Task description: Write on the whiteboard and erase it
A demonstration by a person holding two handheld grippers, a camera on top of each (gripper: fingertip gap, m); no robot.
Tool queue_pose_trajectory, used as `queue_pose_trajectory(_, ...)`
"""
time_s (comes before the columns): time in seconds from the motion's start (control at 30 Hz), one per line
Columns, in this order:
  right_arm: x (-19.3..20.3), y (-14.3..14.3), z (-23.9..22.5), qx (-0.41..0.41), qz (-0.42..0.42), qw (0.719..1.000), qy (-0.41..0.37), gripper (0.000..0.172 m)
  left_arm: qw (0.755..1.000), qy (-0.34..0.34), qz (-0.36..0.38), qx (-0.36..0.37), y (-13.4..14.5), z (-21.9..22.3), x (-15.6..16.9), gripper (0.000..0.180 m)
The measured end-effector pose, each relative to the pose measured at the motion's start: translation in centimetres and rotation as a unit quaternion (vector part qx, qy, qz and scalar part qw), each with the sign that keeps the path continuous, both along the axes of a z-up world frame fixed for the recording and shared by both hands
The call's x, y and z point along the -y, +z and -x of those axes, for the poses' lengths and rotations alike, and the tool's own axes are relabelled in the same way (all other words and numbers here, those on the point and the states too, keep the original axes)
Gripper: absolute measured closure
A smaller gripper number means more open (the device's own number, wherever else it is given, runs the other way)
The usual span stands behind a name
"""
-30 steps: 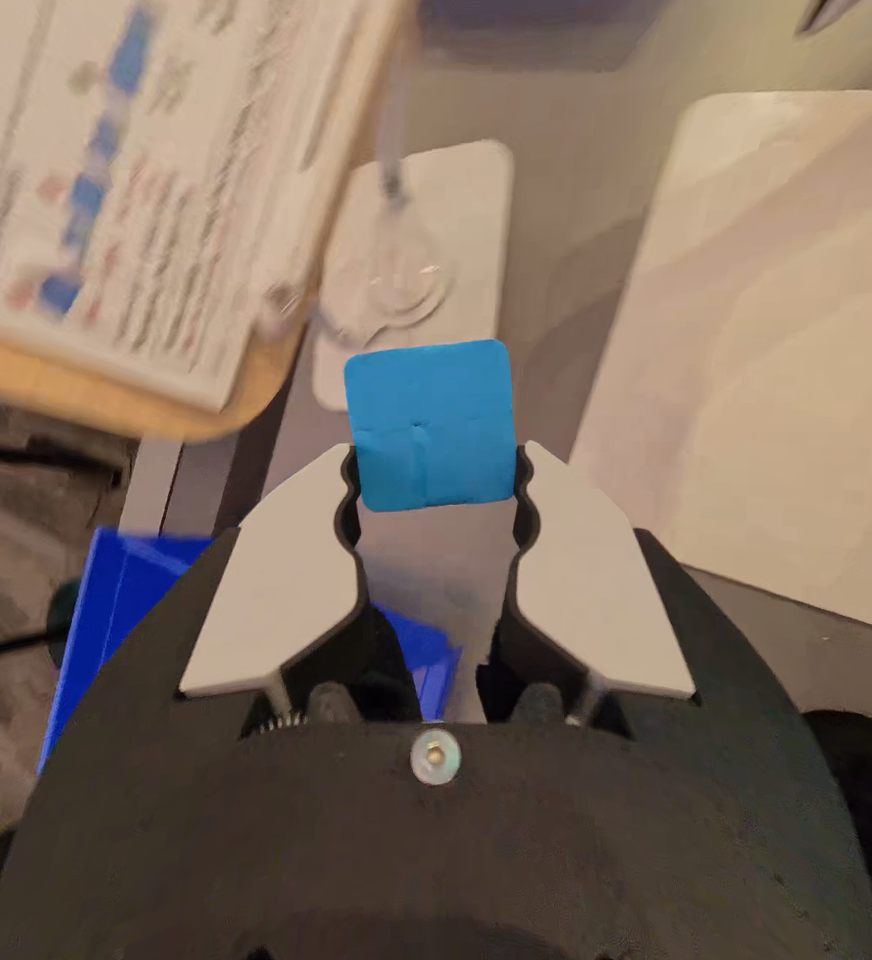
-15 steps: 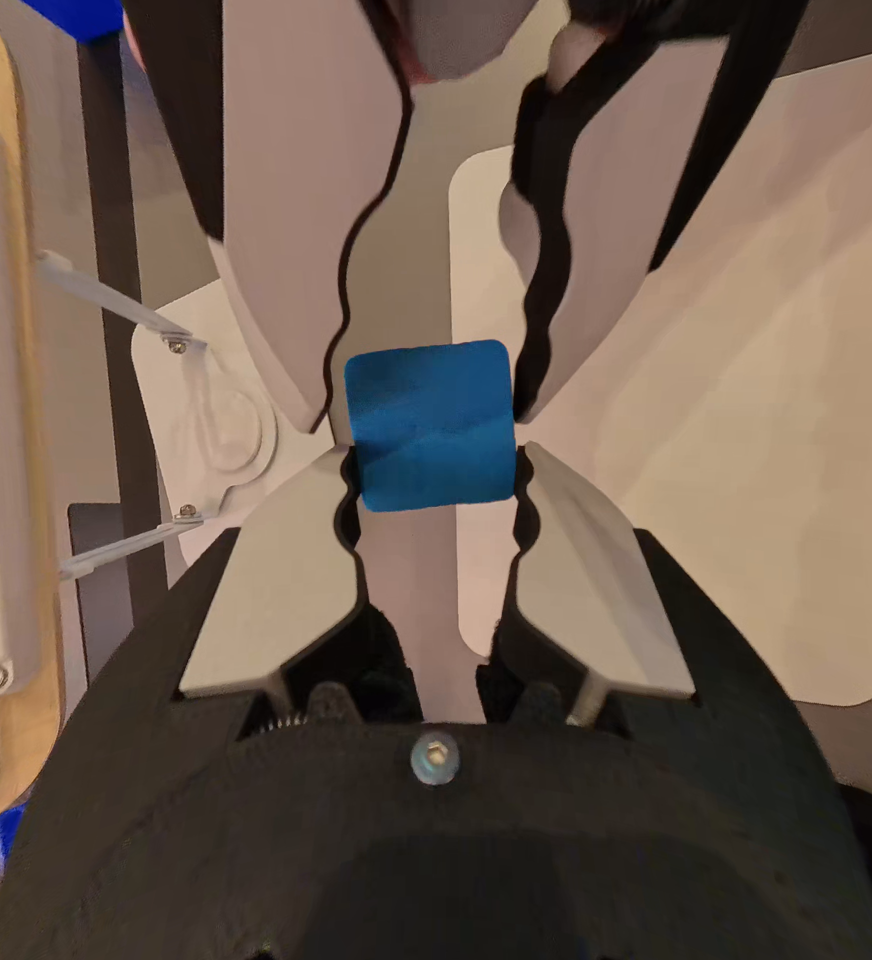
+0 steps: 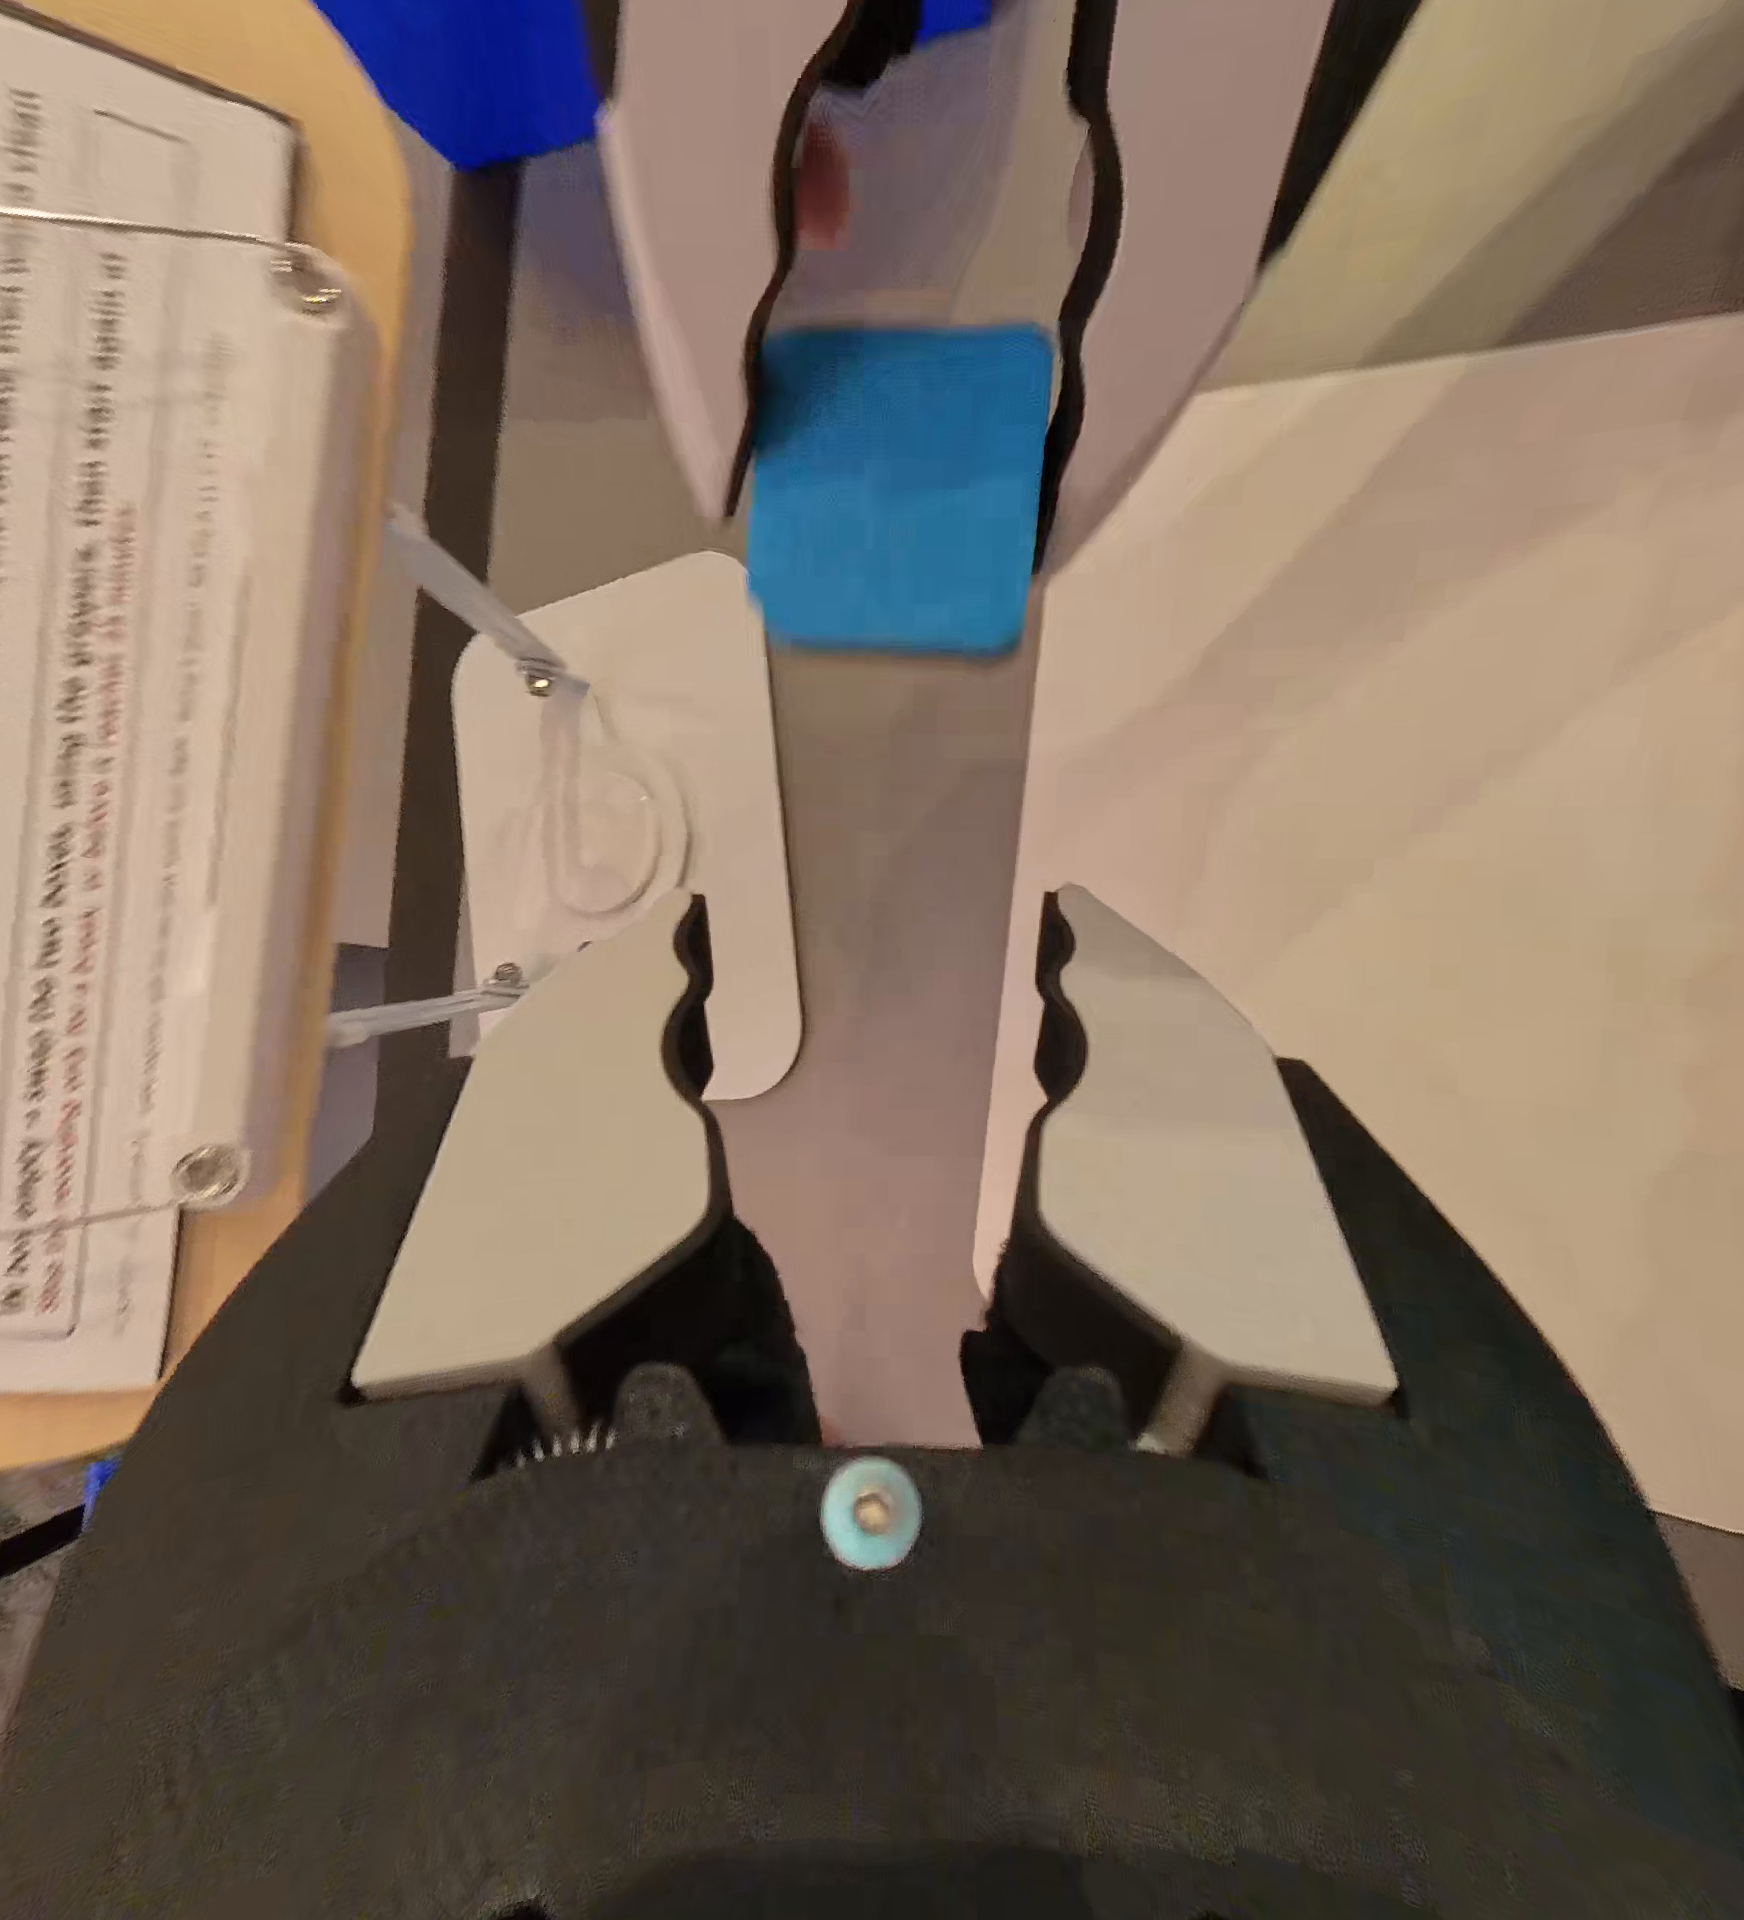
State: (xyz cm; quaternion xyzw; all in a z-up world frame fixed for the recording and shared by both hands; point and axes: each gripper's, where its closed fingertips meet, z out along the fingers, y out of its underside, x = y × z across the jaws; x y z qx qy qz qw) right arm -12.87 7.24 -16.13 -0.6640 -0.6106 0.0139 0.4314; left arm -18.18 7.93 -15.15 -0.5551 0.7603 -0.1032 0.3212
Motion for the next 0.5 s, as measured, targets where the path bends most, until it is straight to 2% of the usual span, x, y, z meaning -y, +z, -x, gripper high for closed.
queue_pose_trajectory(0.1,0.1,-1.5,-5.2,0.045,0.050,0.997,-0.040,0.111,1.000,0.024,0.001,0.021,1.5,1.2,-1.6,0.127)
queue_pose_trajectory(0.27,3.0,-7.7,-12.3,0.132,0.202,0.967,-0.079,0.111,0.998,0.061,-0.011,0.023,1.9,2.9,-4.3,0.131)
queue_pose_trajectory(0.33,4.2,-9.9,-13.7,0.145,0.257,0.952,-0.083,0.111,0.997,0.069,-0.012,0.022,1.8,3.2,-4.9,0.132)
queue_pose_trajectory(0.5,4.7,-13.2,-15.2,0.189,0.303,0.929,-0.099,0.111,0.997,0.079,0.002,0.024,1.4,3.6,-5.9,0.132)
